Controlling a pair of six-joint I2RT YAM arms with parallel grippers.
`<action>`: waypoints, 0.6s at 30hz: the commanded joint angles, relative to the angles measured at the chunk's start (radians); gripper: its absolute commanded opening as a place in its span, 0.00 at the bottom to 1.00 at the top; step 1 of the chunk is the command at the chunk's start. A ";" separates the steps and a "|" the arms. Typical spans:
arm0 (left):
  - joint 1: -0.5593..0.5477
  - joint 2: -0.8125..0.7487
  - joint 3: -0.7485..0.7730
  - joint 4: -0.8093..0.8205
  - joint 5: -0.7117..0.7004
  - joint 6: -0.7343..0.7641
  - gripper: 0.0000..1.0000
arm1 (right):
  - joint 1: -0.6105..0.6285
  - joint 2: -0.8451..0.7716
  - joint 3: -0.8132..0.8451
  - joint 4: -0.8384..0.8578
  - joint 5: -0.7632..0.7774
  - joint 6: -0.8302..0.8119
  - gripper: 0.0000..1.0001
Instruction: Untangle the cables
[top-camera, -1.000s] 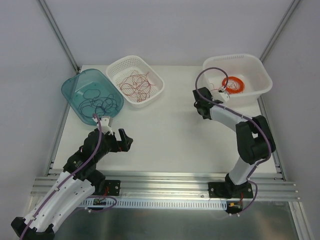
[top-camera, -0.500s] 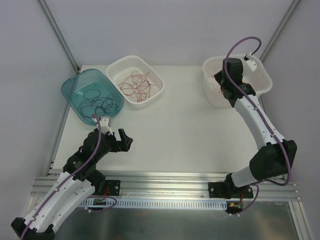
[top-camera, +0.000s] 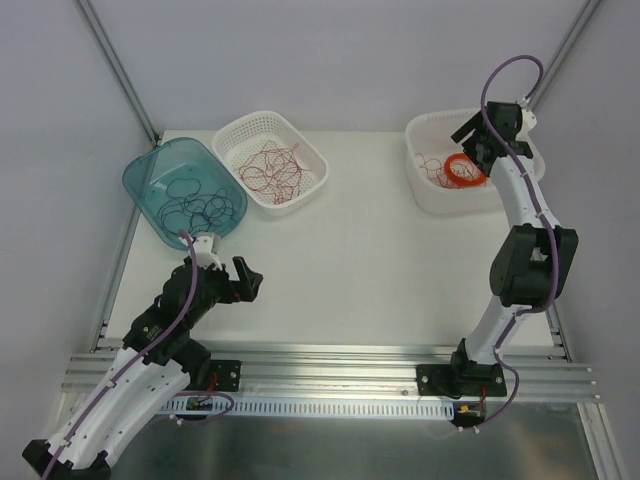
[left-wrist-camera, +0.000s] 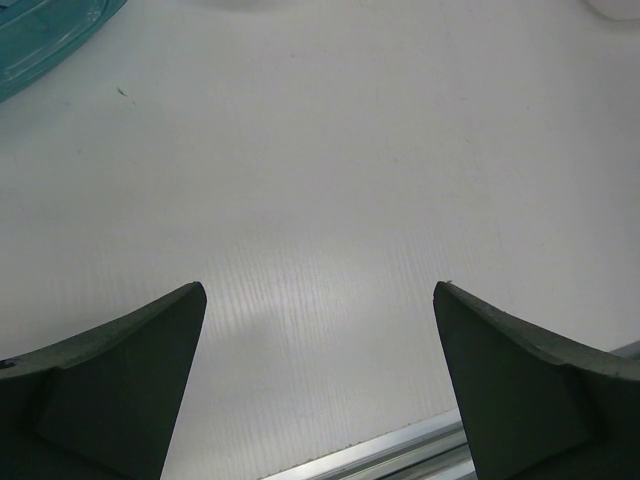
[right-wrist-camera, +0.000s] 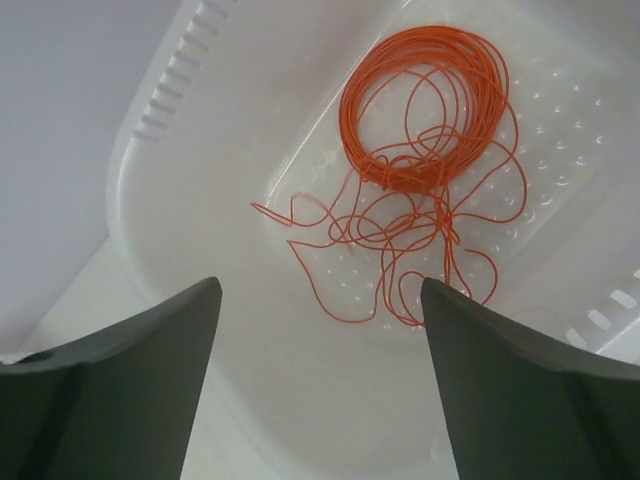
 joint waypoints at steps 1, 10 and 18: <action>-0.009 -0.011 0.000 0.004 -0.027 0.015 0.99 | 0.003 -0.081 0.053 -0.043 -0.050 -0.090 0.88; -0.011 -0.034 0.004 0.004 -0.020 0.009 0.99 | 0.003 -0.361 -0.071 -0.232 -0.029 -0.251 0.99; -0.009 -0.136 0.006 -0.041 -0.098 -0.082 0.99 | 0.003 -0.748 -0.199 -0.398 0.054 -0.475 0.97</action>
